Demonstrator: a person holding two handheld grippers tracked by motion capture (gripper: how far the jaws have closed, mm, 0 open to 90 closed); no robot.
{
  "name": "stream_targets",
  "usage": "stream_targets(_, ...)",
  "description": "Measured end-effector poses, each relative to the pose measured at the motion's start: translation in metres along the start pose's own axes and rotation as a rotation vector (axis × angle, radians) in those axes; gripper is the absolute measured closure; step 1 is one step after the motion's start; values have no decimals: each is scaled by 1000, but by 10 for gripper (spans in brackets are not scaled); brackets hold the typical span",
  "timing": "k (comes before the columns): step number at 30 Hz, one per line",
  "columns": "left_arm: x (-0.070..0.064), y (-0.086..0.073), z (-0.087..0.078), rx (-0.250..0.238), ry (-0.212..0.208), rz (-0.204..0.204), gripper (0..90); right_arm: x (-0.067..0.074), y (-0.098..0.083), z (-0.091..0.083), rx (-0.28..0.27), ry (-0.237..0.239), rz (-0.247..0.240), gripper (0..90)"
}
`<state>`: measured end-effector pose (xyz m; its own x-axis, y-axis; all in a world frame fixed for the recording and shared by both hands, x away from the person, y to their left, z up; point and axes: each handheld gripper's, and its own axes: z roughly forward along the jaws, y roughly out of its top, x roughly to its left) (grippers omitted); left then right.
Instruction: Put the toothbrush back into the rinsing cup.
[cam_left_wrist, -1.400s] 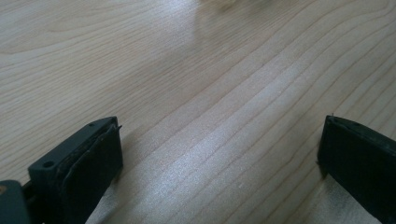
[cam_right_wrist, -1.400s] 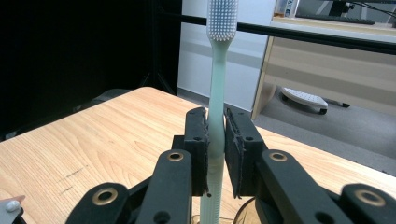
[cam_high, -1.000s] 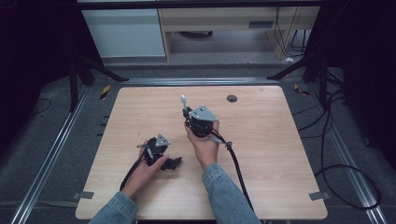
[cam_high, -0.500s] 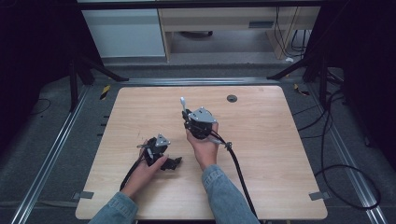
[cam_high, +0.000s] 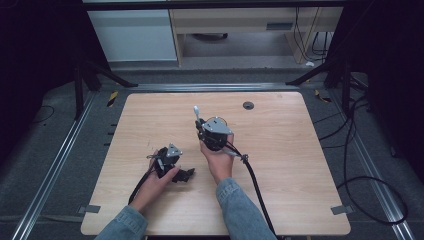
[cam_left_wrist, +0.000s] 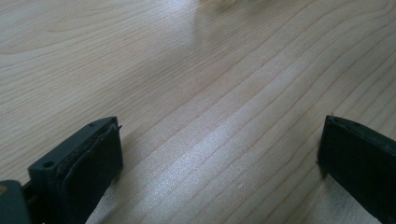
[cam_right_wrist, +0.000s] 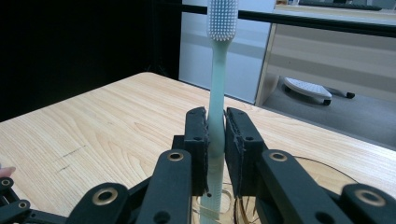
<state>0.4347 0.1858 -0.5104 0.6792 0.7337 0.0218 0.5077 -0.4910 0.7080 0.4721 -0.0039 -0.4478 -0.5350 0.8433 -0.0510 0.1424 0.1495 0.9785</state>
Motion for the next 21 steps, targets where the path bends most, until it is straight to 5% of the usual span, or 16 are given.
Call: stream_targets(21,0,0,0,0,0,1,0,1,-7,-2,-39,-1,0,795)
